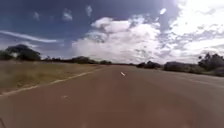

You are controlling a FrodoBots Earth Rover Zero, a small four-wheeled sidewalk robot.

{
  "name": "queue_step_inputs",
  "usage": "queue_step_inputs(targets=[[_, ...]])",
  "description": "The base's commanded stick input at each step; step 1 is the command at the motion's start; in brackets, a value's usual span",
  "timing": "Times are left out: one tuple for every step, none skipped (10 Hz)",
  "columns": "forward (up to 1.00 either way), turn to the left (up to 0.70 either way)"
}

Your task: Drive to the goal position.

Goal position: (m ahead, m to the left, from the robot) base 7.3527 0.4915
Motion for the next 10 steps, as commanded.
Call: queue_step_inputs(targets=[[1.00, 0.00], [1.00, 0.00], [1.00, 0.00], [1.00, 0.00], [1.00, 0.00], [1.00, 0.00], [1.00, 0.00], [1.00, 0.00], [1.00, 0.00], [1.00, 0.00]])
